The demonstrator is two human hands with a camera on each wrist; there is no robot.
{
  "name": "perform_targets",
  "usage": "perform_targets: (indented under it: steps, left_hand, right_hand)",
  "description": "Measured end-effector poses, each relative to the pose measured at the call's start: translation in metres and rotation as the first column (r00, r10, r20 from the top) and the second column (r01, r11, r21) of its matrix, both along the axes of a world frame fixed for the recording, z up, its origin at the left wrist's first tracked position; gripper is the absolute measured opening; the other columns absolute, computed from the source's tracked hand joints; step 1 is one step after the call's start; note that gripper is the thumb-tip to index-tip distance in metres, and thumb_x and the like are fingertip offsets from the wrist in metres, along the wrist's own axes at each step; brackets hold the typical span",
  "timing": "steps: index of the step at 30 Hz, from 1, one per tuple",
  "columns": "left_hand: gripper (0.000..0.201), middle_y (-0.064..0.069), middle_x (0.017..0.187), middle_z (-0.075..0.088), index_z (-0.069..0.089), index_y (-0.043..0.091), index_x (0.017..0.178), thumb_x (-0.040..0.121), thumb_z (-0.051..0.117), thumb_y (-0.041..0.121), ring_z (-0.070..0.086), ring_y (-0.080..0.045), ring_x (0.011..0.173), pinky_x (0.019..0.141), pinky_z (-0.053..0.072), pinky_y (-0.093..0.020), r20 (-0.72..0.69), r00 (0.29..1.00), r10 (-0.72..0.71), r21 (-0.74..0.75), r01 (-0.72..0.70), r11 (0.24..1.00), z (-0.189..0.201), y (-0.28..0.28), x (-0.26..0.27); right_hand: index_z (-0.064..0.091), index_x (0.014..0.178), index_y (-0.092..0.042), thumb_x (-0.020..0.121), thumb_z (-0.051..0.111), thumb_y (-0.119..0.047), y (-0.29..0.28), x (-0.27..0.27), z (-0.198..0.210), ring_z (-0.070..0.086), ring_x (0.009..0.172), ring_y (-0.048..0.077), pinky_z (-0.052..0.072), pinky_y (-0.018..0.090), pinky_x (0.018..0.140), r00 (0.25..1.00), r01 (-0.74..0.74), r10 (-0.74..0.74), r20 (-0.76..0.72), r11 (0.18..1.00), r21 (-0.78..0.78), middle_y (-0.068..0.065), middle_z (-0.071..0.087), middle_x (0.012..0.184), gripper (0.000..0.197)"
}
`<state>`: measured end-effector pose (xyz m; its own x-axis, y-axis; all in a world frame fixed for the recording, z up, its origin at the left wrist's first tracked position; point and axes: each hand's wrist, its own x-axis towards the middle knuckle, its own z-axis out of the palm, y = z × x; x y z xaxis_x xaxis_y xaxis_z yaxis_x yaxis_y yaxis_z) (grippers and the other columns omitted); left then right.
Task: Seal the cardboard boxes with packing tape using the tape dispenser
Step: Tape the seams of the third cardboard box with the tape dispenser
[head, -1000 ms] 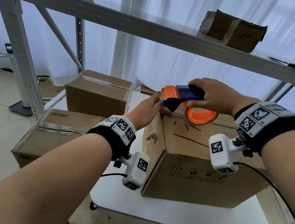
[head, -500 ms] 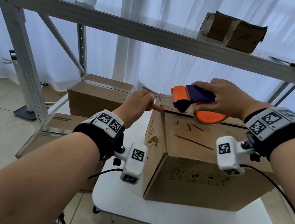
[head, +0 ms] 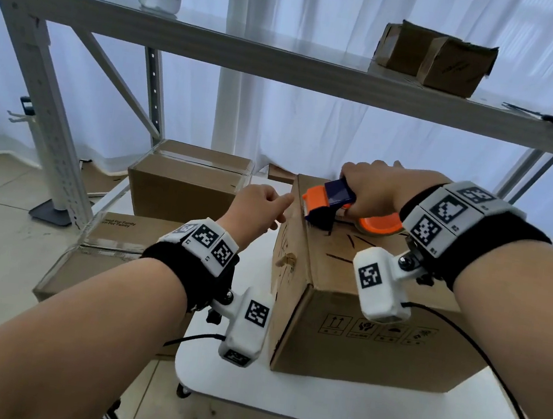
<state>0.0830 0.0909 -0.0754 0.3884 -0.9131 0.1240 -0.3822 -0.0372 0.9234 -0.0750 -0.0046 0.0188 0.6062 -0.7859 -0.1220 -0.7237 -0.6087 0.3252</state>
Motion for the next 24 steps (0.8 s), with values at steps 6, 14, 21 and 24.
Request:
perform_targets:
  steps: [6, 14, 21, 24]
  left_hand:
    - [0.038, -0.002, 0.070, 0.061, 0.062, -0.007, 0.096, 0.096, 0.051, 0.029, 0.053, -0.011, 0.059, 0.055, 0.043, -0.018, 0.031, 0.999, 0.034, 0.014, -0.034, 0.999, -0.003, -0.003, 0.000]
    - [0.032, -0.004, 0.070, 0.059, 0.062, -0.004, 0.091, 0.097, 0.050, 0.025, 0.050, -0.013, 0.060, 0.059, 0.042, -0.024, -0.023, 0.998, 0.066, 0.030, -0.066, 0.997, 0.000, -0.006, 0.002]
    - [0.031, -0.005, 0.069, 0.056, 0.063, -0.002, 0.097, 0.098, 0.048, 0.025, 0.051, -0.015, 0.059, 0.063, 0.043, -0.026, -0.019, 0.988, 0.156, 0.086, -0.154, 0.984, -0.005, -0.001, 0.026]
    - [0.030, -0.002, 0.071, 0.057, 0.063, 0.001, 0.100, 0.099, 0.048, 0.027, 0.051, -0.010, 0.060, 0.060, 0.043, -0.023, -0.030, 0.988, 0.151, 0.113, -0.147, 0.983, -0.008, 0.003, 0.030]
  right_hand:
    - [0.037, 0.130, -0.038, 0.064, 0.056, -0.080, 0.009, -0.001, 0.002, 0.043, 0.107, 0.024, 0.034, 0.041, 0.085, 1.000, 0.028, -0.028, 0.000, 0.998, 0.052, -0.001, 0.049, 0.112, 0.080]
    - [0.050, 0.117, -0.031, 0.049, 0.017, -0.099, 0.012, 0.001, -0.005, 0.049, 0.090, 0.021, 0.036, 0.037, 0.078, 0.997, 0.010, -0.007, 0.075, 0.999, -0.045, -0.001, 0.056, 0.098, 0.102]
    - [0.047, 0.127, -0.034, 0.053, 0.016, -0.096, 0.010, -0.001, -0.005, 0.044, 0.090, 0.020, 0.032, 0.039, 0.082, 0.994, -0.029, 0.039, 0.103, 0.995, -0.100, 0.000, 0.054, 0.102, 0.101]
    - [0.050, 0.122, -0.032, 0.056, 0.021, -0.096, 0.008, 0.003, -0.002, 0.049, 0.090, 0.021, 0.033, 0.037, 0.080, 0.994, -0.075, 0.083, 0.064, 0.989, -0.126, 0.000, 0.057, 0.096, 0.097]
